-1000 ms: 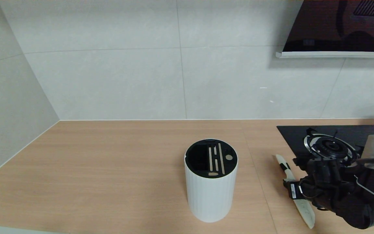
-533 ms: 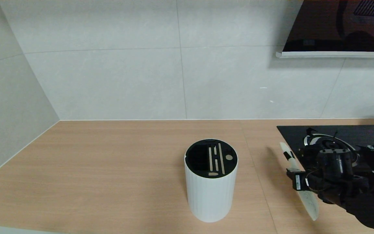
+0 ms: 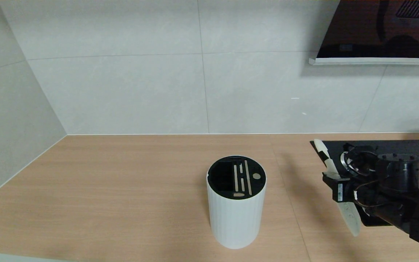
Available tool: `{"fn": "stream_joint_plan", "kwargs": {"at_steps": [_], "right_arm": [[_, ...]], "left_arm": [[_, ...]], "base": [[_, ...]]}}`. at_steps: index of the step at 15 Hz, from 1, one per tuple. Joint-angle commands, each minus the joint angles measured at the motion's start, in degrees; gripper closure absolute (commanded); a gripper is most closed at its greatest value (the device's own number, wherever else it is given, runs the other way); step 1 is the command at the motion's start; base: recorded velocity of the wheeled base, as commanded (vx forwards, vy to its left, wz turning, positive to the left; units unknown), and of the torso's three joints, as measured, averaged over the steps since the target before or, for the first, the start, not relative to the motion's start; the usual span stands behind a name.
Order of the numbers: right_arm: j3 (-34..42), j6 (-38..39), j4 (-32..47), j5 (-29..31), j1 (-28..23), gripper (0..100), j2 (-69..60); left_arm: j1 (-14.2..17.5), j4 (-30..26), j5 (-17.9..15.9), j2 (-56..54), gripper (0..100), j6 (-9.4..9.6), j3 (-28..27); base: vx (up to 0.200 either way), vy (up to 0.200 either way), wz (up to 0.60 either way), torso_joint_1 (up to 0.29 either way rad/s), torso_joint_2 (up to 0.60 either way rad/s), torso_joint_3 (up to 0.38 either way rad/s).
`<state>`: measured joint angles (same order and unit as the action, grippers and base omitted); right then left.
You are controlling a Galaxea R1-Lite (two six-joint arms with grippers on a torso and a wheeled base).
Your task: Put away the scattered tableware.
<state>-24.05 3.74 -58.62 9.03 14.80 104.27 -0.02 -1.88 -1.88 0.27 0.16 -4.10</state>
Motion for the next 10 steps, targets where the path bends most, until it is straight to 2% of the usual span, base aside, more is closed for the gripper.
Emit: {"fn": "stream_joint_plan", "kwargs": {"at_steps": [1,5,7,9,10], "right_arm": [[0.0,-0.1,-0.1,0.0,0.6,100,-4.3],[-3.9,-0.2,5.8,-0.3,0.6,100,-8.8],[-6.0,-0.2,7.5,-0.5,0.6,100,-9.1],[-9.8,-0.2,9.1,-0.6,0.6,100,-8.9],[-11.7,-0.2,11.0,-0.6,0.7,100,-9.0]], "left_arm": [[-0.2,-1.2,-1.7,2.4,0,0.11,-2.8],[-0.5,-2.1,-11.7,17.4,0,0.02,-11.7],[-0.5,-1.9,-15.2,23.0,0,0.02,-14.9],[-0.5,-1.5,-18.7,31.8,0,0.02,-20.6],[-0.5,-1.5,-19.3,35.3,0,0.02,-22.9]], "base": [[0.000,0.000,0.00,0.000,0.00,0.000],[0.000,0.000,0.00,0.000,0.00,0.000],[0.000,0.000,0.00,0.000,0.00,0.000],[0.000,0.000,0.00,0.000,0.00,0.000],[0.000,0.000,0.00,0.000,0.00,0.000]]}}
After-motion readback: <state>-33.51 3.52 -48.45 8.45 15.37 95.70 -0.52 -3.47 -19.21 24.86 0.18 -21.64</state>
